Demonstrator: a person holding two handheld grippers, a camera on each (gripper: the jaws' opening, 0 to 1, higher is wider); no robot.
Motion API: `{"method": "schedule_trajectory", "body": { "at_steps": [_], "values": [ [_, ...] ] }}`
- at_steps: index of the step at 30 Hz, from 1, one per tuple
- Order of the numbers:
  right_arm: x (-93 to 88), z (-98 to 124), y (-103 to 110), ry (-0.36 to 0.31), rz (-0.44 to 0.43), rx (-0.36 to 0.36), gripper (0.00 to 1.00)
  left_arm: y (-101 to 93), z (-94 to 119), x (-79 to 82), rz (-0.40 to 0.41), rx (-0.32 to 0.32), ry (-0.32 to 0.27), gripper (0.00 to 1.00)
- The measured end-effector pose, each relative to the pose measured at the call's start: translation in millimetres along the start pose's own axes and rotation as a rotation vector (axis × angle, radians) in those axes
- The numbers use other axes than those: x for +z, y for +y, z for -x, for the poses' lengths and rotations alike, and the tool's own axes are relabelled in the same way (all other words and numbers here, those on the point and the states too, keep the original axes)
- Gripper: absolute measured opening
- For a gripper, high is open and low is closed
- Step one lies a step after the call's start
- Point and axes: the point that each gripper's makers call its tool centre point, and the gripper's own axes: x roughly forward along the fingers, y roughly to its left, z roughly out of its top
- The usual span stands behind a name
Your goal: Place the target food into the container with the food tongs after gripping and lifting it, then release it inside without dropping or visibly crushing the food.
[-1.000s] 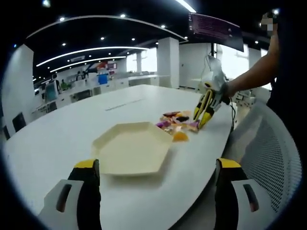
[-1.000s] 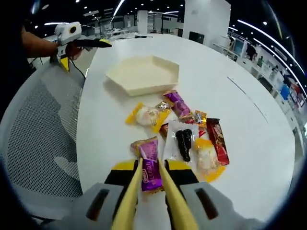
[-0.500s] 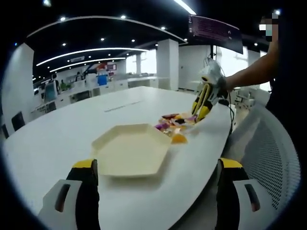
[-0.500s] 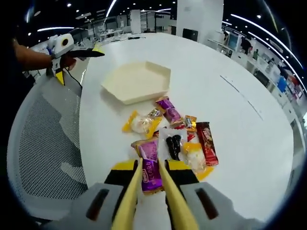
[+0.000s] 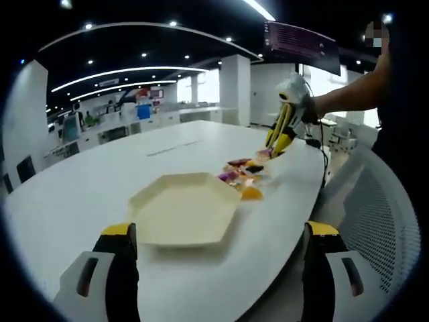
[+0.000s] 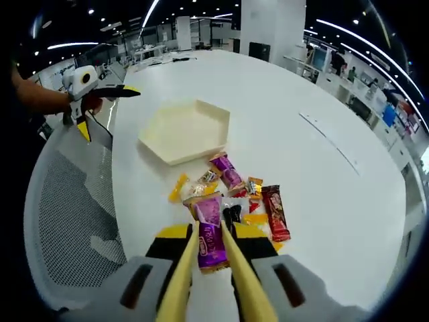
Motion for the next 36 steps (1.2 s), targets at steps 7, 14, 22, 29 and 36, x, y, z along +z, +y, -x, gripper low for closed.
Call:
{"method": "schedule_trajectory", "body": {
  "at_steps": [7,14,22,29,36],
  "values": [
    [31.0,3,-3,-0.006,0.023,-0.008,0.21,-0.4,0,-1.5,-0.002,-0.002,0.008,1.0],
    [60.5,-6,-1,-0.008,0.047,0.0,0.21,2.8,-1,-4.4,-0.005,0.01,0.021,1.0],
    [97.6,-24,3,-0.013,0.083,0.02,0.21,7.1,1,-3.6,-0.012,0.033,0.014,1.0],
    [132.1,-38,10,-0.017,0.117,0.044,0.21,6.7,0,-2.7,-0.008,0.026,0.007,1.0],
    [174.6,-49,16,-0.014,0.175,0.06,0.21,9.2,2,-0.4,-0.014,0.043,-0.006,1.0]
  ]
}}
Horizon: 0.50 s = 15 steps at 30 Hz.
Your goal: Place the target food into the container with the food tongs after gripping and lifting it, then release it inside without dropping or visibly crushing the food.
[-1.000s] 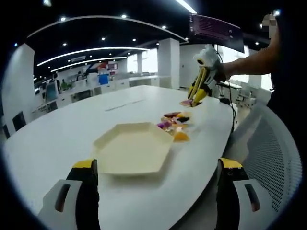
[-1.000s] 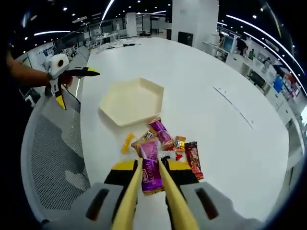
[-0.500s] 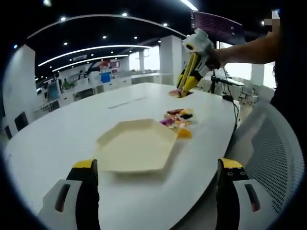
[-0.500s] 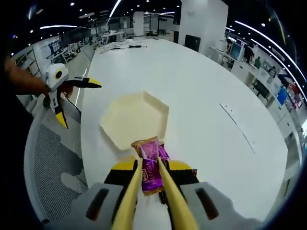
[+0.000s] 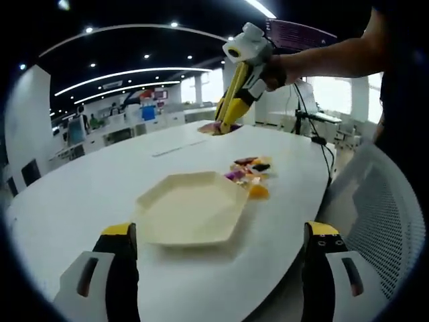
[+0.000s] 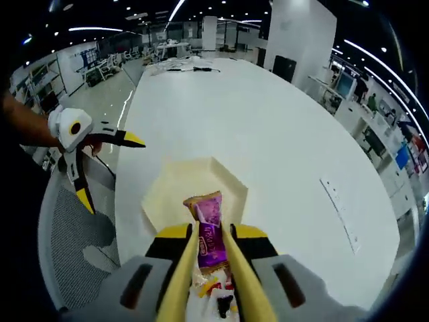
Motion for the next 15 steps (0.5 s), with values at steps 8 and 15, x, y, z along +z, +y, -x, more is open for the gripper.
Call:
{"method": "schedule_trajectory", "body": {
  "at_steps": [8,15],
  "values": [
    [31.5,-16,7,0.008,0.058,0.02,0.21,1.1,2,0.2,0.006,0.007,-0.007,1.0],
    [49.6,-38,4,0.004,0.042,0.034,0.21,0.0,1,-1.7,0.0,0.004,0.008,1.0]
  ]
}}
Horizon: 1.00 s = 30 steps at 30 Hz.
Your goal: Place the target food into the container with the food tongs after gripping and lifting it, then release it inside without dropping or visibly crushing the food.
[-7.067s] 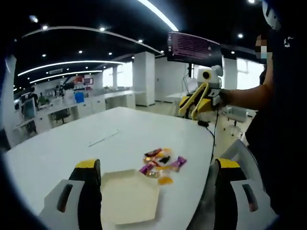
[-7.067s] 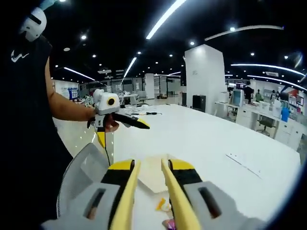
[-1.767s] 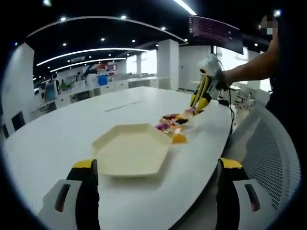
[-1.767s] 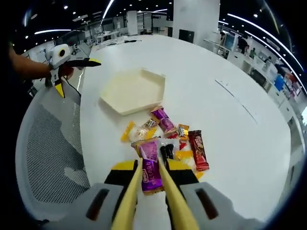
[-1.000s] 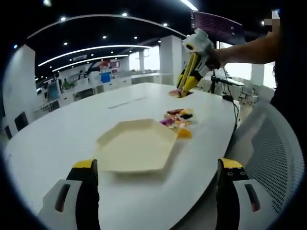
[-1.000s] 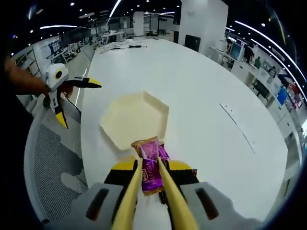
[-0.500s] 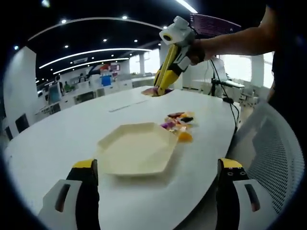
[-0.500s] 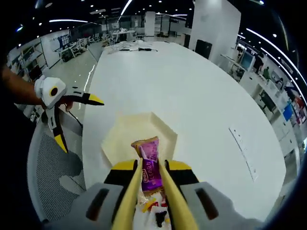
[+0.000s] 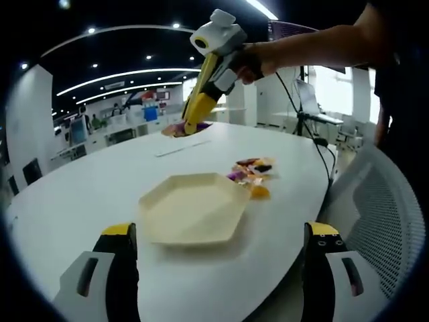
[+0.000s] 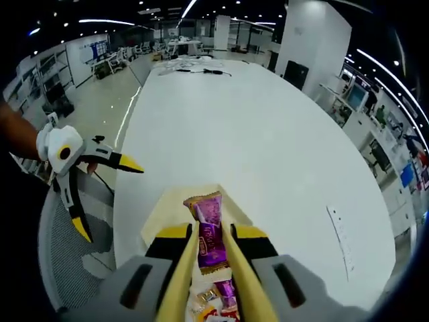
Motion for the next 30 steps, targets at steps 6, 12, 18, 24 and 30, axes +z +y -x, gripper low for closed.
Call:
{"method": "schedule_trajectory", "body": {
  "at_steps": [6,12,18,24,30],
  "values": [
    [8.2,-10,3,-0.006,-0.008,0.004,0.22,-0.3,0,-1.9,-0.002,-0.003,0.013,1.0],
    [11.3,-17,4,-0.013,0.009,0.01,0.23,0.9,0,-4.2,0.005,0.003,0.024,1.0],
    [9.4,-22,4,-0.015,0.03,0.009,0.25,1.7,0,-5.1,0.006,0.005,0.028,1.0],
    [7.5,-22,5,-0.021,0.031,0.016,0.25,2.1,0,-4.8,0.006,0.006,0.027,1.0],
    [4.2,-14,1,-0.04,0.06,0.002,0.25,1.3,-1,-5.9,0.005,-0.002,0.032,1.0]
  ]
}}
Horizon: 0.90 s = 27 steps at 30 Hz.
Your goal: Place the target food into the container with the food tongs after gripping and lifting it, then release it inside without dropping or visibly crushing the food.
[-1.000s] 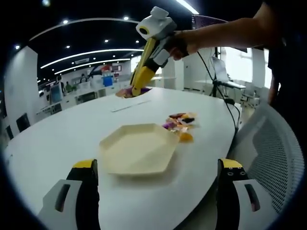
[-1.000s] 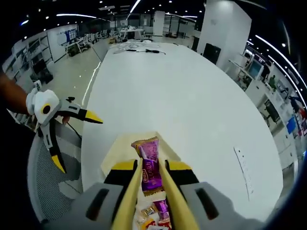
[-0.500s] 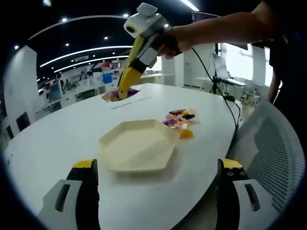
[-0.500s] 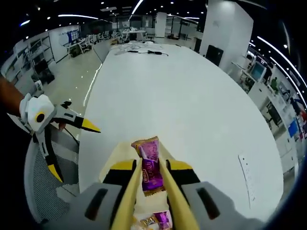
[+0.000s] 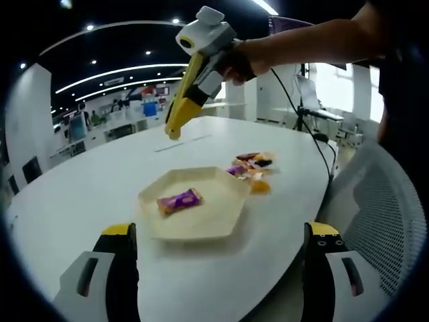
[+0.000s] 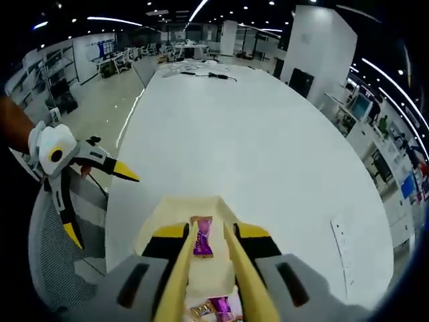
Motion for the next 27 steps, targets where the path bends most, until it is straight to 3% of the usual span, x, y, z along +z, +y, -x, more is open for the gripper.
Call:
{"method": "schedule_trajectory", "body": {
  "at_steps": [11,27],
  "values": [
    [-15.5,25,0,-0.038,-0.004,-0.012,0.27,-1.3,-1,-2.9,-0.004,-0.005,0.013,1.0],
    [-89.8,83,0,-0.018,-0.006,-0.018,0.27,-3.9,-1,-11.3,0.031,-0.024,0.035,1.0]
  ]
}}
